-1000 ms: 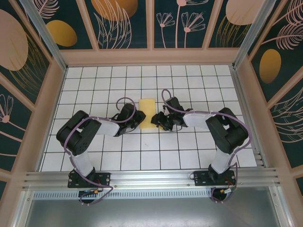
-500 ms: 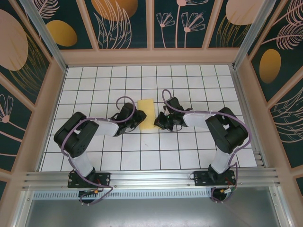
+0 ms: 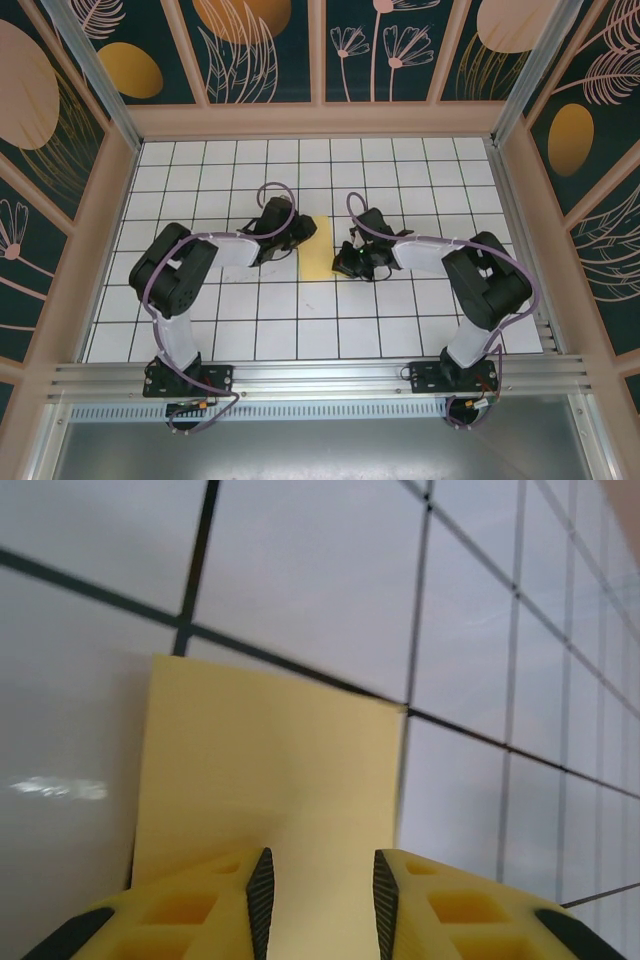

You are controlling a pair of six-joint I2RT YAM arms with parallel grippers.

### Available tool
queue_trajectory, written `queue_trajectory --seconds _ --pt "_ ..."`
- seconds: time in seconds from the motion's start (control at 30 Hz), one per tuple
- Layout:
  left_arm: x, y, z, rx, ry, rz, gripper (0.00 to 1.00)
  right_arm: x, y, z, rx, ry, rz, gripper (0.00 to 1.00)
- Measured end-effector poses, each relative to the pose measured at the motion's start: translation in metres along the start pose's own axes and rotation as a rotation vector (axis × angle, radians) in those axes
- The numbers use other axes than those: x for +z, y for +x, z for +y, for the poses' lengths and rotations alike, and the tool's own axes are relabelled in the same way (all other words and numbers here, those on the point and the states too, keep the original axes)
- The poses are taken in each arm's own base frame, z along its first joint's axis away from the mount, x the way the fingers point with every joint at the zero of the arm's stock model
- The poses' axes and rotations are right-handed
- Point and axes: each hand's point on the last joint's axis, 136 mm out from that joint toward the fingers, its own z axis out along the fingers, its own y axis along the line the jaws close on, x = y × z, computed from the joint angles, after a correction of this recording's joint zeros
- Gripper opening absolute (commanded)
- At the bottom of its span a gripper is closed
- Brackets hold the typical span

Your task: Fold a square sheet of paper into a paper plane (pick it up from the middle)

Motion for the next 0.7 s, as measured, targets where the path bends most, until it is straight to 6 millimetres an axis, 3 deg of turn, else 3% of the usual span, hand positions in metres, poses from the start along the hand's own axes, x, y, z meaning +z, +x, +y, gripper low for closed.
queue_trajectory --seconds 0.07,0.4,0.7 --pt "0.005 0.006 0.009 0.004 -0.028 0.023 0.32 0.0 0.0 0.0 0.001 0.0 0.001 0.01" --pt "0.007 0.005 0.008 0.028 -0.031 0.029 0.32 0.0 0.0 0.006 -0.009 -0.03 0.007 0.05" --pt "0.007 0.006 0.008 0.042 -0.029 0.033 0.32 -0.003 -0.01 0.03 -0.048 -0.112 -0.021 0.05"
